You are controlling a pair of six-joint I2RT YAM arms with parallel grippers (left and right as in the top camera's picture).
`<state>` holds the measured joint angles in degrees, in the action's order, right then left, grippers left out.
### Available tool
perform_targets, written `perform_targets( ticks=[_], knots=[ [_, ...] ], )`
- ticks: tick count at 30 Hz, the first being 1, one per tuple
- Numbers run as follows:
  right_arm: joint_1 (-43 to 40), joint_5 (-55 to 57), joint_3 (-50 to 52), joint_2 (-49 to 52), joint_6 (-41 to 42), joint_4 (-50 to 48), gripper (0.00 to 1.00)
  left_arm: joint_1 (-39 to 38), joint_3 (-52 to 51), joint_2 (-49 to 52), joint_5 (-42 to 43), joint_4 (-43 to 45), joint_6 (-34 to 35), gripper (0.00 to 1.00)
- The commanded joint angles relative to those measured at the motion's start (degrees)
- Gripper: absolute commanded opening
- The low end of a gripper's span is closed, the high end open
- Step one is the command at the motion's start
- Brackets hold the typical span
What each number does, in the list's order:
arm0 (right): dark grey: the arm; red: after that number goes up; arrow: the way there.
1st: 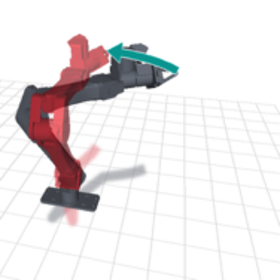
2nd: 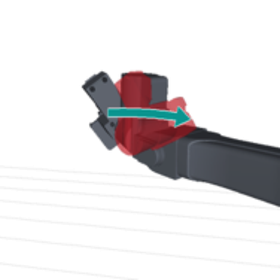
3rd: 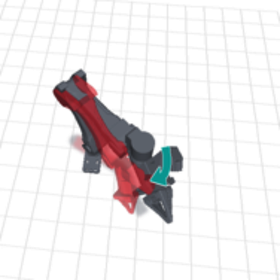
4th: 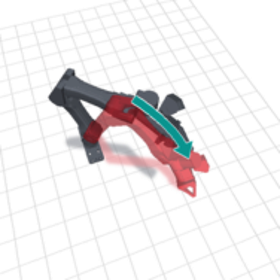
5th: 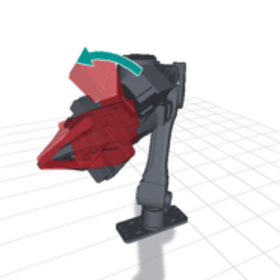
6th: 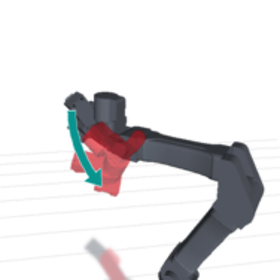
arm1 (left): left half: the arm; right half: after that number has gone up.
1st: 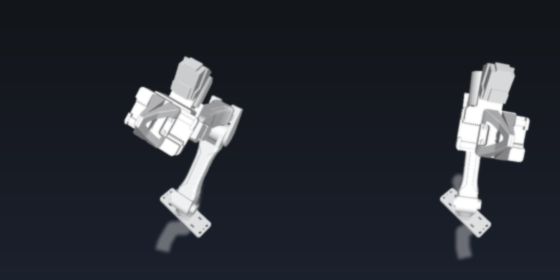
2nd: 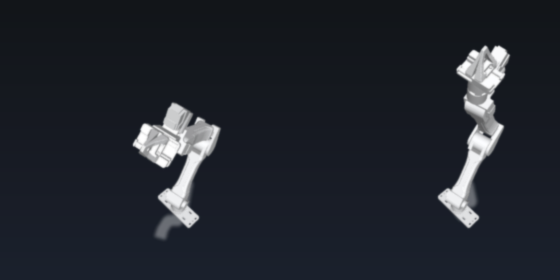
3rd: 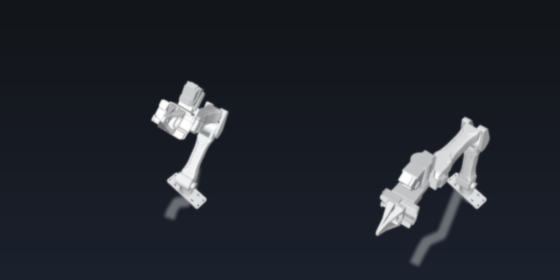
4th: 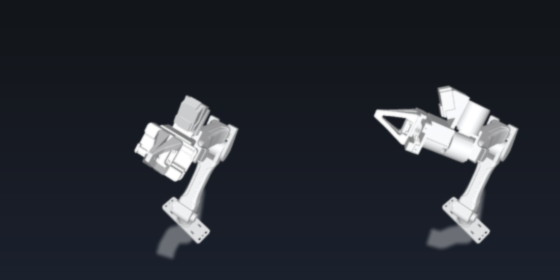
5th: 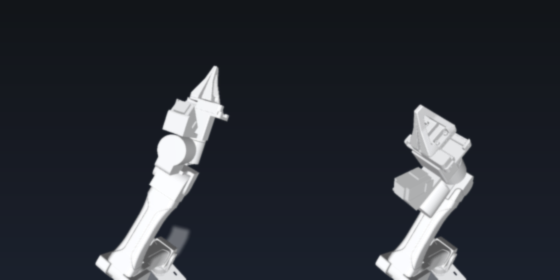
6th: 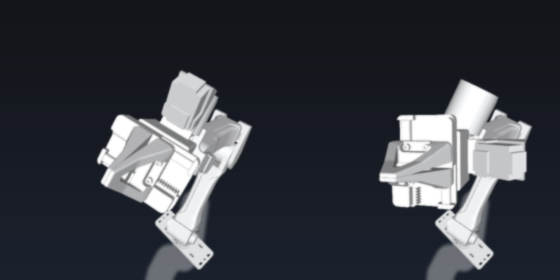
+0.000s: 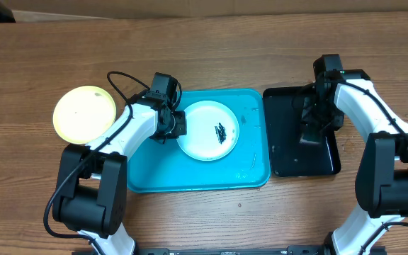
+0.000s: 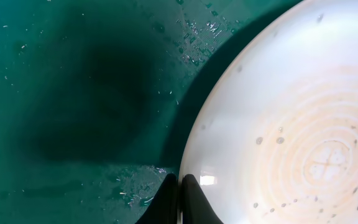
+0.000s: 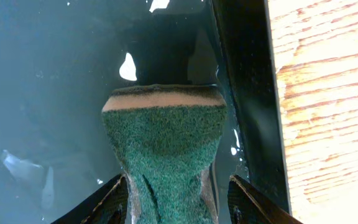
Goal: Clean dirty plates on tray and stack at the side
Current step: 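Lower the right gripper into the black tray and grasp the green sponge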
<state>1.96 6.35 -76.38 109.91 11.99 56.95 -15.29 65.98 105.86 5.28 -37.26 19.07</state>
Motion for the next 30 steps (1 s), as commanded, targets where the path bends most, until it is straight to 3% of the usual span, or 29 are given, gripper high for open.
perform_targets(
  ticks=[1,5,9,12,14,17,24,25,27,30],
  knots=[
    [0.0,0.0,2.1,0.5,0.2,-1.0,0.53,0.3,-0.2,-0.2,-0.8,0.0,-1.1,0.05],
    [0.0,0.0,4.3,0.5,0.0,-2.9,0.52,0.3,-0.2,-0.2,-0.8,-0.2,-1.1,0.05],
    [0.0,0.0,4.3,0.5,0.0,-3.5,0.41,0.3,-0.2,-0.2,-0.8,-0.2,-1.1,0.05],
    [0.0,-0.2,3.5,0.5,0.0,-3.3,0.19,0.3,-0.2,-0.2,-0.8,-0.2,-1.1,0.05],
    [0.0,-2.4,2.3,0.5,-0.3,-2.6,0.1,0.3,-0.2,-0.2,-0.8,-0.1,-1.1,0.05],
    [0.0,-5.7,0.7,0.3,-2.4,-2.0,0.07,0.3,-0.2,-0.2,-0.8,0.3,-1.1,0.05],
    [0.7,-6.3,-1.4,-1.4,-3.1,-0.4,0.05,0.3,-0.2,-0.2,-0.8,1.1,-1.1,0.19],
    [0.7,-6.3,-1.5,-1.7,-3.1,-0.4,0.05,0.3,-0.2,-0.2,-0.8,1.1,-1.1,0.18],
    [0.7,-6.3,-1.8,-2.2,-3.1,-0.1,0.05,0.3,-0.2,-0.2,-0.8,1.1,-1.1,0.05],
    [0.7,-6.3,-2.6,-2.4,-3.1,1.1,0.05,0.3,-0.2,-0.2,-0.8,0.8,-1.1,0.04]
  ],
)
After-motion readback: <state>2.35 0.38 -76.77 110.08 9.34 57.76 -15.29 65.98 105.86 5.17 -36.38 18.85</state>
